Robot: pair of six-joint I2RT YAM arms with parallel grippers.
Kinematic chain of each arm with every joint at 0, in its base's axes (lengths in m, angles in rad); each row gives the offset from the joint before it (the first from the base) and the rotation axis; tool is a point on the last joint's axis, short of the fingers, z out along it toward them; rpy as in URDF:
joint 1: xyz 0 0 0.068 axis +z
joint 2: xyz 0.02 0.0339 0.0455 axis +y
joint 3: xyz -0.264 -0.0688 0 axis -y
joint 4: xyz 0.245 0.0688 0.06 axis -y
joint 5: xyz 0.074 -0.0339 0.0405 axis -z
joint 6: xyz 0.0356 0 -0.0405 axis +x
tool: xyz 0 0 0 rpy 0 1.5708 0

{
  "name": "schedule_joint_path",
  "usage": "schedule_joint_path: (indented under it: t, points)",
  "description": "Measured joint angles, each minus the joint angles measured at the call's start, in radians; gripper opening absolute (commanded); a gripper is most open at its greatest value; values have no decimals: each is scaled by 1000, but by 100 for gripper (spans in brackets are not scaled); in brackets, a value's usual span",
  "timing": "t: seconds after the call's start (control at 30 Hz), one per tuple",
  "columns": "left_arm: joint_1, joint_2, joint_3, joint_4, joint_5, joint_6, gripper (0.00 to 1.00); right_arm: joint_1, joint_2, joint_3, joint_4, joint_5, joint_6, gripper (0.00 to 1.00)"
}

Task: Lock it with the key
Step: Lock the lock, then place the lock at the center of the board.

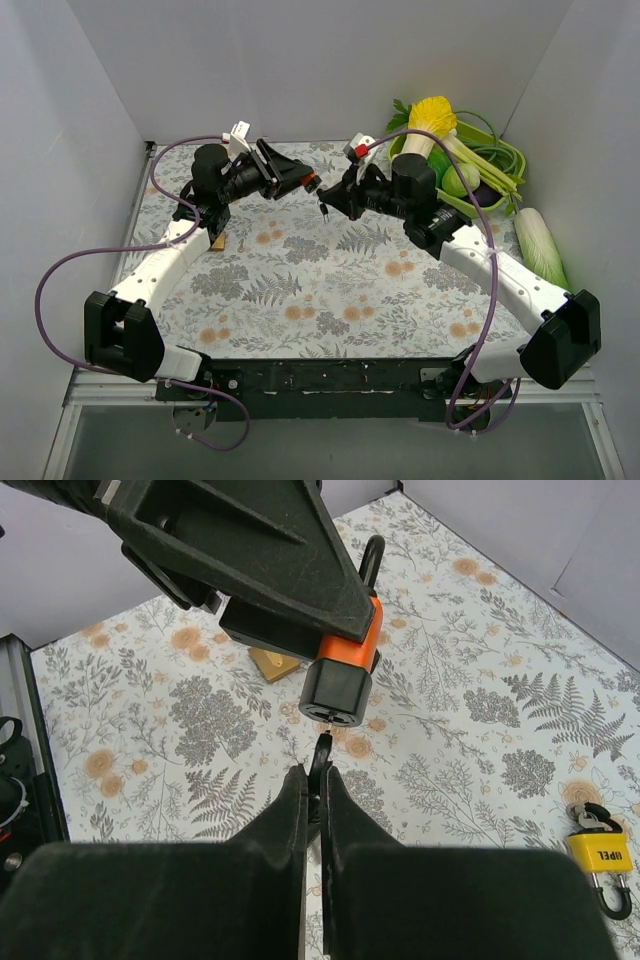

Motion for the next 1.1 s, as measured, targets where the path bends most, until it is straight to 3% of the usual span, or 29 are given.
schedule_joint_path:
  t: [0.23,0.57,0.93,1.1]
  points:
    - [17,19,2,2,55,-3,0,0,-34,-53,31,-7,-8,1]
    - [122,32,8,-23,-50,58,0,-3,-78,-129,-29,-37,2,1]
    - [120,199,123,-584,-290,595,0,-7,-50,-131,-32,-18,53,1]
    - [121,315,123,-721,-375,742,0,-7,16,-158,-6,-21,81,1]
